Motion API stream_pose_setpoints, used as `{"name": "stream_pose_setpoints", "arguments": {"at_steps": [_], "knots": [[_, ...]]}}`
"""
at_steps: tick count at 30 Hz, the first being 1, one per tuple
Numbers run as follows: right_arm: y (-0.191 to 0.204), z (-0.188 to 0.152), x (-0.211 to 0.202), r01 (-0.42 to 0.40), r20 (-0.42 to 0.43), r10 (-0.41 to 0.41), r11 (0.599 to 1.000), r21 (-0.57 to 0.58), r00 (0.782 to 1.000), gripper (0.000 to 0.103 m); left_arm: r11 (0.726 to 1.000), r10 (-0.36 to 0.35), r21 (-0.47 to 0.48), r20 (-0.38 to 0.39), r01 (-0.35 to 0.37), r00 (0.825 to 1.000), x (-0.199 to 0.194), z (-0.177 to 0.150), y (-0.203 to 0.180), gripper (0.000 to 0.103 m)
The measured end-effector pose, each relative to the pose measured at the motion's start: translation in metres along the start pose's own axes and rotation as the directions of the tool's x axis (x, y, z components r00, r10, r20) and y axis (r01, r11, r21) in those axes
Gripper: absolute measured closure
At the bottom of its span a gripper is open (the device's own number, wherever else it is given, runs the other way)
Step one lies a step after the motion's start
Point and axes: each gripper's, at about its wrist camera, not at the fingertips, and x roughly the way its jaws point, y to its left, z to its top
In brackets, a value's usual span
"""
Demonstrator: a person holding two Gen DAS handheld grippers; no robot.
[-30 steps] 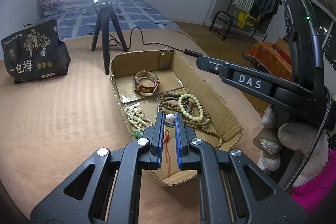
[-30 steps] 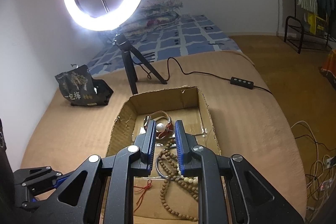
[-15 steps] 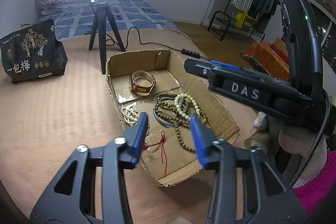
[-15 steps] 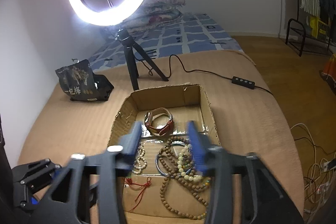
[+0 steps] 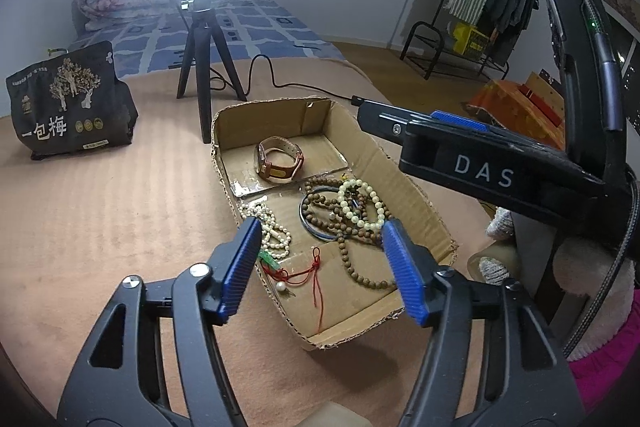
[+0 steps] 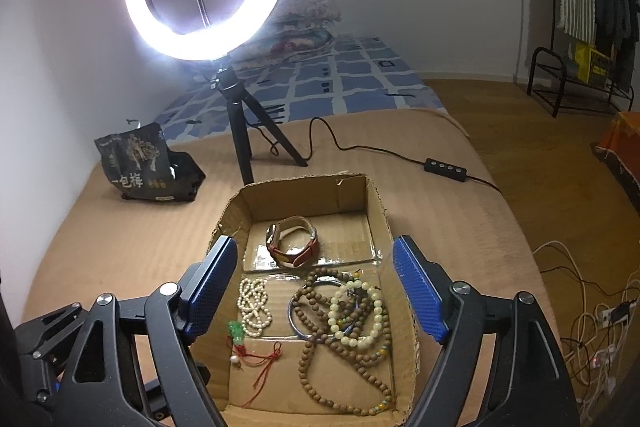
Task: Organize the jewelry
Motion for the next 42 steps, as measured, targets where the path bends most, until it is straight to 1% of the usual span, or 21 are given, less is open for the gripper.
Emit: {"name": "stream_pose_setpoints", "arguments": {"at_steps": [14,18,22,30,37,42], "knots": [[0.01,0.003,-0.019,0.014,0.021,-0.014,0.999,-0.03,1.0,0.023,1.0,0.017,0.013,0.018,-0.017,1.0,-0.019,0.0,-0.003,0.036],[0.015,0.003,-0.028,0.021,0.035,-0.02,0.999,-0.045,0.999,0.023,1.0,0.026,0.018,0.03,-0.026,0.999,-0.028,0.001,-0.003,0.03],[0.021,0.005,-0.039,0.03,0.05,-0.027,0.998,-0.062,0.998,0.023,0.999,0.033,0.029,0.042,-0.035,0.999,-0.038,0.0,-0.003,0.03],[0.033,0.007,-0.067,0.038,0.085,-0.031,0.996,-0.078,0.996,0.023,0.996,0.062,0.06,0.073,-0.066,0.995,-0.069,-0.005,0.001,0.03],[0.042,0.008,-0.096,0.071,0.128,-0.061,0.995,-0.073,0.99,0.023,0.995,0.08,0.049,0.112,-0.085,0.991,-0.102,-0.008,0.01,0.029],[0.051,0.005,-0.117,0.097,0.156,-0.085,0.992,-0.075,0.984,0.023,0.993,0.095,0.057,0.15,-0.105,0.984,-0.126,-0.01,0.014,0.029]]}}
